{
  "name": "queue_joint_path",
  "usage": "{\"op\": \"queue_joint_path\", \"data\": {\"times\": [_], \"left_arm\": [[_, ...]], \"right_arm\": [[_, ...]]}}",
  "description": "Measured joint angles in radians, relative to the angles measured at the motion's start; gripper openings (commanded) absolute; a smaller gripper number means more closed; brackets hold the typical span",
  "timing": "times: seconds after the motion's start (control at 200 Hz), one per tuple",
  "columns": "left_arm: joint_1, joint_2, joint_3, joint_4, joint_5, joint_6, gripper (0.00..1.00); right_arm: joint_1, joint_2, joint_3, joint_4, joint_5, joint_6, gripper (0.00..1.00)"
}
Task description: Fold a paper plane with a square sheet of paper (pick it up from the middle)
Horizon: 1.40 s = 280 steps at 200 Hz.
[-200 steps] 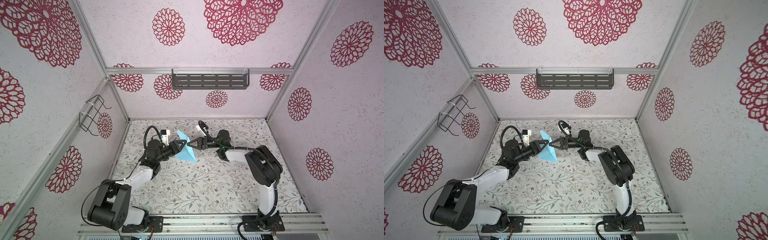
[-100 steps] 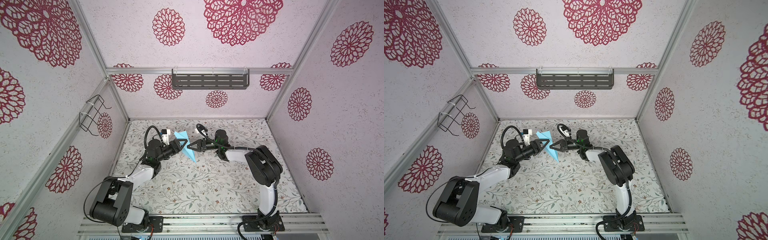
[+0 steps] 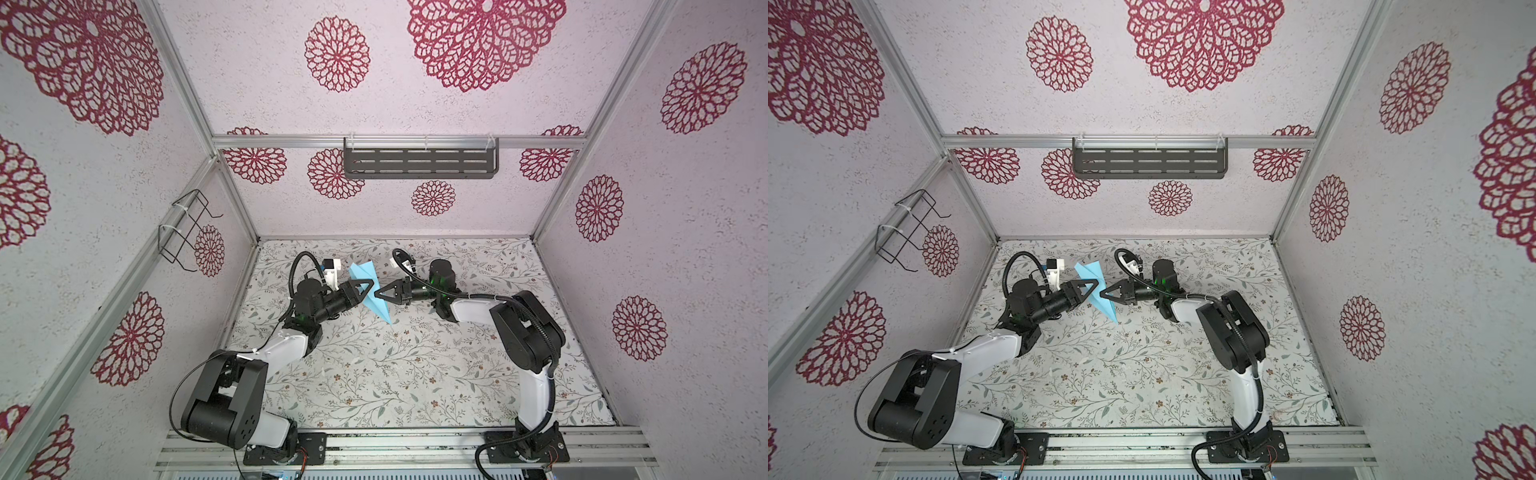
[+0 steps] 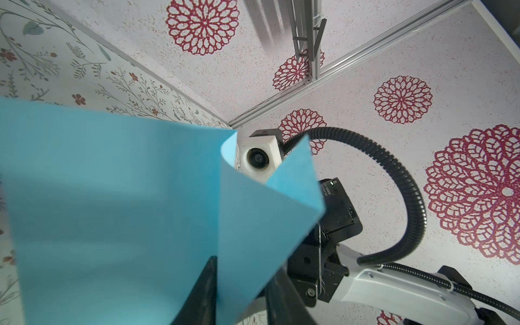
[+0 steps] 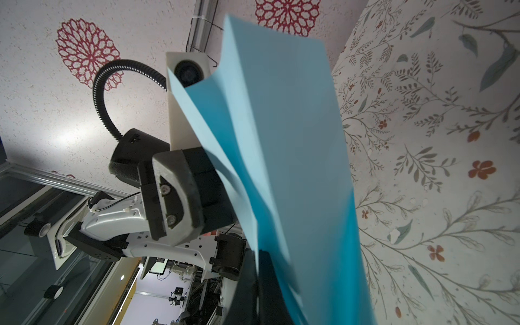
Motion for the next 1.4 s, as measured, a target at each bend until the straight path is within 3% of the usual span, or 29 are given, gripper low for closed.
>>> {"op": "queue_joint_path", "data": {"times": [0.31,0.51,0.68,0.78,0.876,1.046,1.231,1.401], "left_arm": [[0.008,0.035,-0.001,0.01,0.016,0.014,0.24],[0.013,0.044,-0.005,0.034,0.022,0.016,0.09],[0.023,0.046,-0.011,0.031,0.017,0.025,0.05],[0.031,0.035,-0.007,-0.042,0.004,0.06,0.06],[0.036,0.004,0.029,-0.212,-0.033,0.122,0.07],[0.023,-0.055,0.229,-0.672,-0.237,0.287,0.06],[-0.062,-0.041,0.528,-1.194,-0.658,0.43,0.06],[-0.142,0.12,0.768,-1.577,-1.025,0.46,0.06]], "right_arm": [[-0.005,0.0,0.0,0.006,0.0,0.009,0.06],[-0.007,-0.001,0.0,0.005,0.0,0.018,0.1],[-0.018,-0.041,-0.002,-0.129,0.032,-0.068,0.33],[-0.039,-0.122,-0.002,-0.348,0.114,-0.235,0.49],[-0.068,-0.22,0.0,-0.555,0.245,-0.405,0.57],[-0.108,-0.379,-0.005,-0.794,0.551,-0.639,0.66],[-0.119,-0.542,-0.104,-0.864,0.888,-0.779,0.81],[-0.126,-0.656,-0.194,-0.869,1.122,-0.848,0.99]]}}
